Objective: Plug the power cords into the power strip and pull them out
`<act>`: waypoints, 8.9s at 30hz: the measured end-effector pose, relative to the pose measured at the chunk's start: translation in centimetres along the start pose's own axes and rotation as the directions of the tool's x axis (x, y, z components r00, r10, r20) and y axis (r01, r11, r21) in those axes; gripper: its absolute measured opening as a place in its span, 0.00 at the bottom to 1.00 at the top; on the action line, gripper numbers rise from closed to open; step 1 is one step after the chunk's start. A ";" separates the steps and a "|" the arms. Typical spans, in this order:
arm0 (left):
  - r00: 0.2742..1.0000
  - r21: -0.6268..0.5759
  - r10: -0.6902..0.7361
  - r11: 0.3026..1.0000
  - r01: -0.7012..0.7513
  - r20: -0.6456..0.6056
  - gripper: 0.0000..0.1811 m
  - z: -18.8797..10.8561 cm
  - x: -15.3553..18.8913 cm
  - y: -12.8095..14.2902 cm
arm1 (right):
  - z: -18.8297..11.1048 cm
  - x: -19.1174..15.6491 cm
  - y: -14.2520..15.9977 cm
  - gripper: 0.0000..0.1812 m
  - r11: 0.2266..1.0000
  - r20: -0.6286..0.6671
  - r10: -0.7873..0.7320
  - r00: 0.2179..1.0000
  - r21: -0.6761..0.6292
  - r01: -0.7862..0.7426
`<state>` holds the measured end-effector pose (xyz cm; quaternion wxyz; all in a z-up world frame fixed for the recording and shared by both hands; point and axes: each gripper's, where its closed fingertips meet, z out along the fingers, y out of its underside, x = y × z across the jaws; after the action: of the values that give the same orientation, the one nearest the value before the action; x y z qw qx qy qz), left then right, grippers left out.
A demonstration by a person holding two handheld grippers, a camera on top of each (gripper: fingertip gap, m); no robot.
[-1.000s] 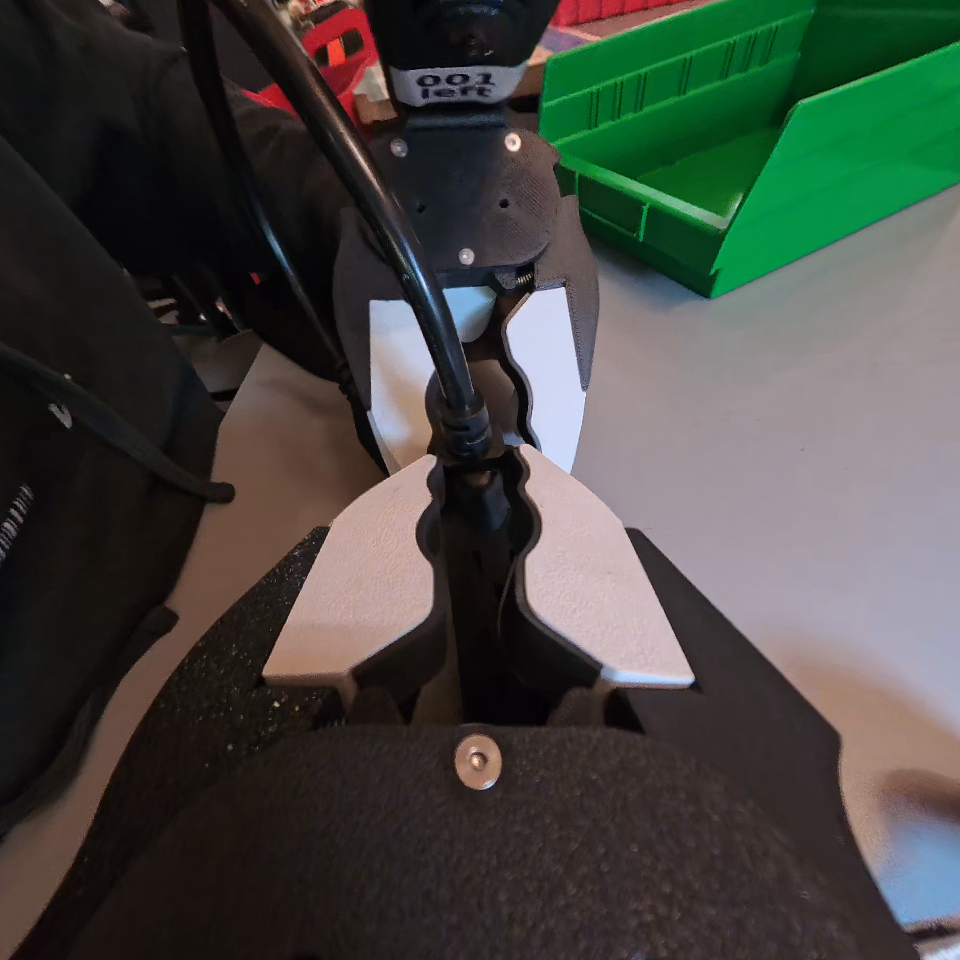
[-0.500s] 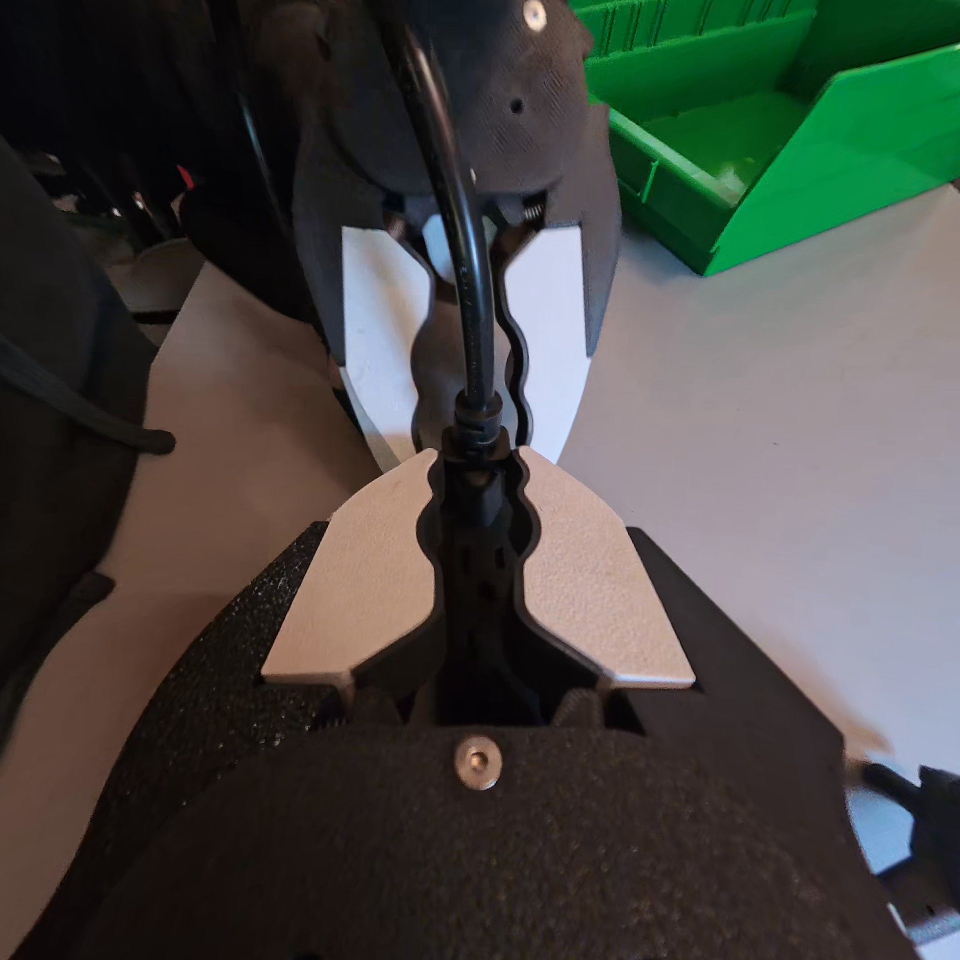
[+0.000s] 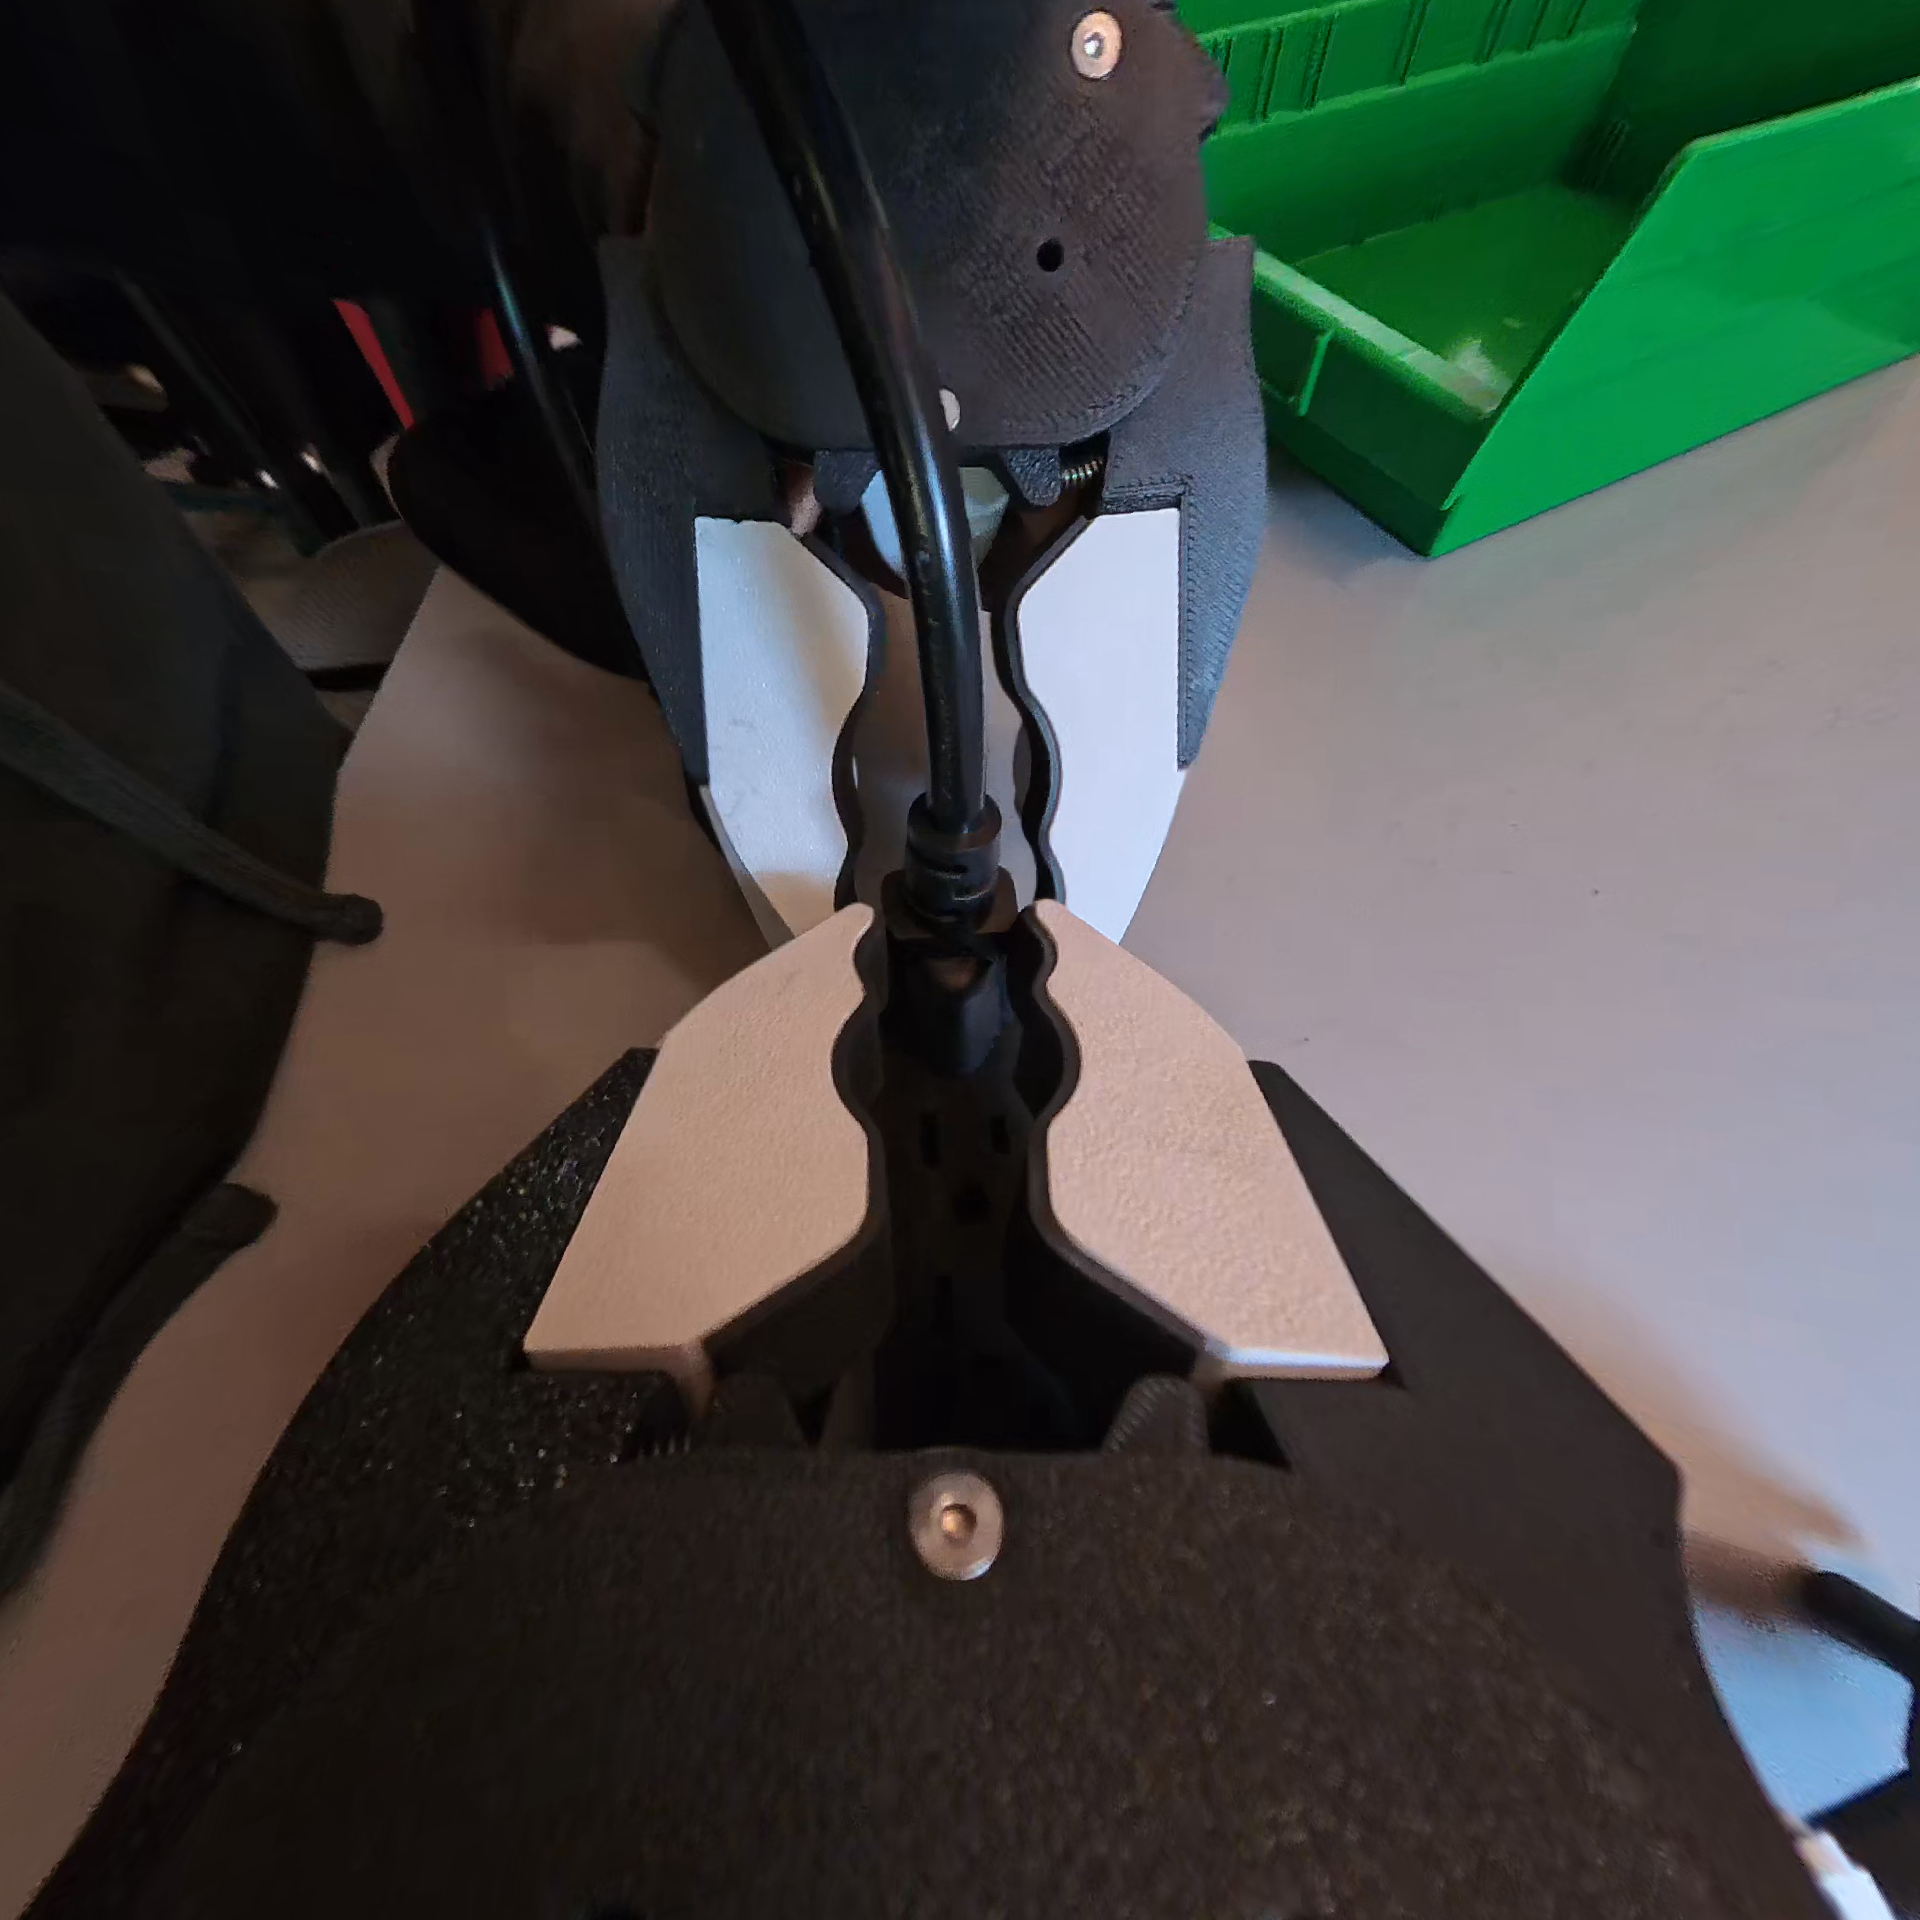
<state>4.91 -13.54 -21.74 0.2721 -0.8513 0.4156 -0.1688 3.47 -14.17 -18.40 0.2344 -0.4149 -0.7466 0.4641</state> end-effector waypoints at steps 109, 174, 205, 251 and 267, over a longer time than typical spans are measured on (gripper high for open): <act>1.000 -0.055 -0.025 0.998 0.025 0.003 0.21 -0.4 -0.8 -0.3 | -0.5 0.6 0.1 0.13 0.999 0.062 -0.034 0.997 -0.034 0.036; 1.000 0.053 -0.011 0.999 0.012 -0.026 0.23 2.1 0.4 -1.7 | -3.5 3.5 -5.0 0.11 0.972 -0.029 0.005 1.000 0.234 0.002; 0.996 0.554 -0.060 0.832 0.017 0.059 0.18 -4.2 -1.8 -5.1 | -3.9 2.3 -1.1 0.12 0.996 -0.028 -0.048 0.998 0.078 0.050; 0.930 0.640 -0.204 0.767 -0.043 0.307 0.17 -10.0 -6.5 -3.3 | -18.3 -1.9 -14.0 0.08 0.908 -0.368 -0.417 0.831 -0.129 0.399; 0.979 0.316 -0.104 0.948 0.044 0.175 0.34 -1.4 -3.1 -1.4 | -41.5 10.3 -9.8 0.08 0.964 -0.856 -0.213 0.470 -0.262 -0.040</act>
<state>3.18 -10.81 -19.97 0.4341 -0.8251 0.3239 -0.1606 24.40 12.93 8.98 0.5536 -0.5806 -0.5920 0.0771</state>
